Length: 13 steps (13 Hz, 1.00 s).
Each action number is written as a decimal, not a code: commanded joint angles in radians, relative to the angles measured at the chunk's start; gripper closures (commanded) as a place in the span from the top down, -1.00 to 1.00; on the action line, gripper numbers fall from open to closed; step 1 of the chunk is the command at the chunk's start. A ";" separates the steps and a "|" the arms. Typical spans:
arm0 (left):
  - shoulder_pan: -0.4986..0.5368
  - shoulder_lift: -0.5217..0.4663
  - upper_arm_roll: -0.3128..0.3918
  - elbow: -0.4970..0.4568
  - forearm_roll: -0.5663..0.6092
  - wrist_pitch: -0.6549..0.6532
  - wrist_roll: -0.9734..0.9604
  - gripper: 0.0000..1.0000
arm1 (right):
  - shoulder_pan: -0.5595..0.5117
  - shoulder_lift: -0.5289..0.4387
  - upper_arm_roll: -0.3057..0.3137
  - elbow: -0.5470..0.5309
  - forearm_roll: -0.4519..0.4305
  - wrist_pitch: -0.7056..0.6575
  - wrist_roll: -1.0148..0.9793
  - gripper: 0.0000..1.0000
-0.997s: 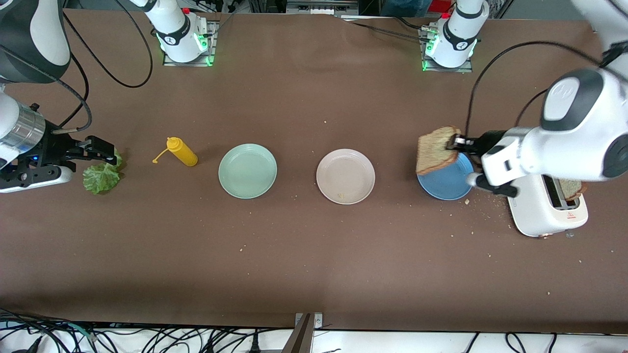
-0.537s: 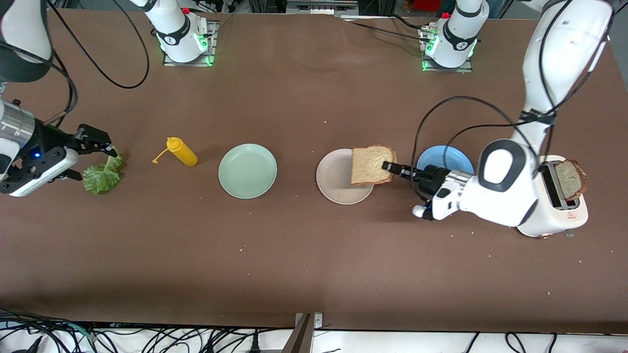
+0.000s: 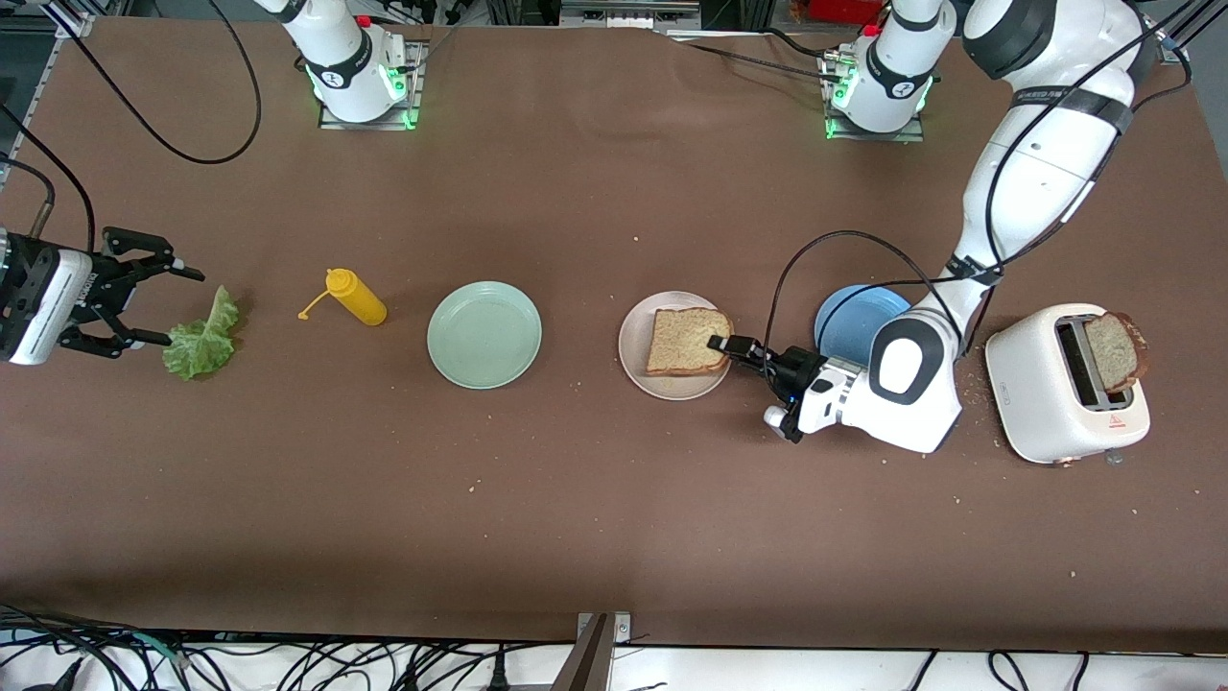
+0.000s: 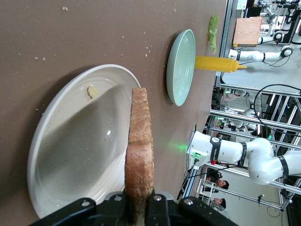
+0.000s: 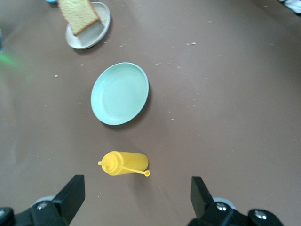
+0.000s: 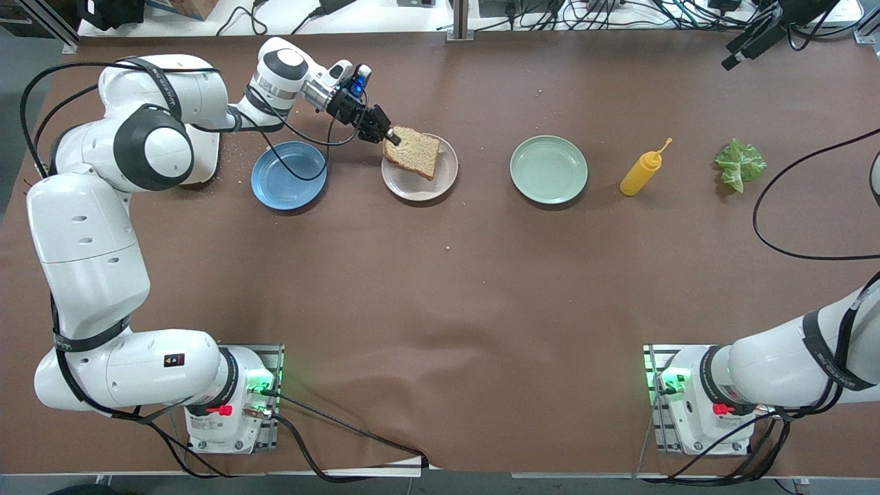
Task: Make sandwich in beige plate with both arms
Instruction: 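Release the bread onto the beige plate while the right gripper reaches the bottle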
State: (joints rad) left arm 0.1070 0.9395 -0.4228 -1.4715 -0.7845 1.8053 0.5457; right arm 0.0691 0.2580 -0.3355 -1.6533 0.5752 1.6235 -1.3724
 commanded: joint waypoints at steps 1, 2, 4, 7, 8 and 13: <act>-0.012 -0.004 0.001 -0.020 -0.041 0.023 0.055 -1.00 | 0.000 -0.016 -0.046 -0.109 0.121 0.006 -0.219 0.99; -0.019 0.005 0.001 -0.029 -0.042 0.040 0.080 -1.00 | 0.000 -0.008 -0.059 -0.132 0.156 0.007 -0.290 0.99; -0.018 0.010 0.001 -0.056 -0.055 0.052 0.091 -0.74 | -0.017 0.015 -0.066 -0.164 0.193 0.009 -0.382 0.99; -0.013 0.004 0.002 -0.056 -0.044 0.052 0.091 1.00 | -0.038 0.064 -0.066 -0.193 0.264 0.001 -0.538 0.99; -0.015 -0.004 0.005 -0.056 -0.036 0.052 0.089 1.00 | -0.043 0.078 -0.066 -0.200 0.279 -0.001 -0.581 0.99; -0.020 -0.080 0.001 -0.046 0.199 0.052 -0.005 1.00 | -0.051 0.112 -0.066 -0.206 0.302 -0.014 -0.645 0.99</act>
State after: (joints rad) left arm 0.0930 0.9121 -0.4212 -1.5084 -0.6629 1.8533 0.5892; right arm 0.0341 0.3724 -0.4049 -1.8482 0.8456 1.6237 -1.9729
